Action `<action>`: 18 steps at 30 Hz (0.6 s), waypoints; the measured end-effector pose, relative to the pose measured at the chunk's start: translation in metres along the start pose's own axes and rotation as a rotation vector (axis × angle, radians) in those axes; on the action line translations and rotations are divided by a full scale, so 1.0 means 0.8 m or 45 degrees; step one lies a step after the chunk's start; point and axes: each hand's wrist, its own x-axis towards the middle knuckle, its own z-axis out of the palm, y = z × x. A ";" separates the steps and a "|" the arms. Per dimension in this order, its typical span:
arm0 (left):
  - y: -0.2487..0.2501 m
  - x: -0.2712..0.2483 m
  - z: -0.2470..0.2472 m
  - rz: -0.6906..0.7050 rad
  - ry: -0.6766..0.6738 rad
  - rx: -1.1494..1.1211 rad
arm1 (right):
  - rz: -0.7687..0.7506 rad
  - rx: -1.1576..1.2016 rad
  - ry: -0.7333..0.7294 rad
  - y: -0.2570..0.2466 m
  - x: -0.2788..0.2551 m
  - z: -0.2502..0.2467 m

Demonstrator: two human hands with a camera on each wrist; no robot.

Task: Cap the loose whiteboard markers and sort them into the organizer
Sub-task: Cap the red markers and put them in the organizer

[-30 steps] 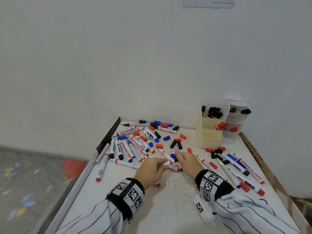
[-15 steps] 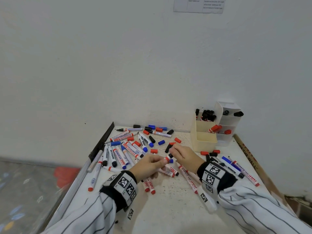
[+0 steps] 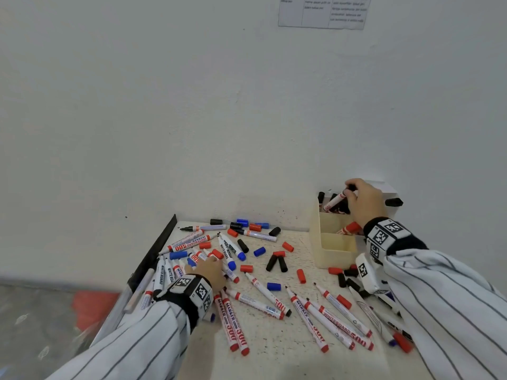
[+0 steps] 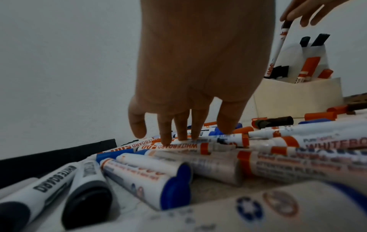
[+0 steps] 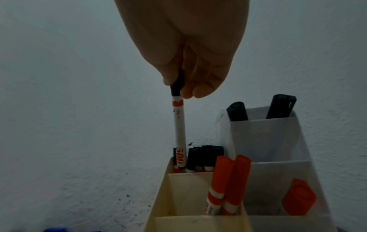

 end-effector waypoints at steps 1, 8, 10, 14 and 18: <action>-0.001 0.003 0.001 0.006 0.013 0.015 | 0.007 -0.032 -0.014 0.004 0.005 0.004; -0.015 0.022 -0.001 -0.066 0.191 -0.128 | 0.001 -0.155 -0.042 0.021 0.032 0.047; -0.020 0.029 0.001 -0.122 0.224 -0.109 | -0.023 -0.172 -0.005 0.019 0.035 0.055; -0.027 0.036 -0.002 -0.134 0.210 -0.096 | -0.009 -0.299 -0.141 0.020 0.036 0.068; -0.027 0.038 -0.011 -0.061 0.152 -0.161 | 0.054 -0.409 -0.395 0.031 0.036 0.081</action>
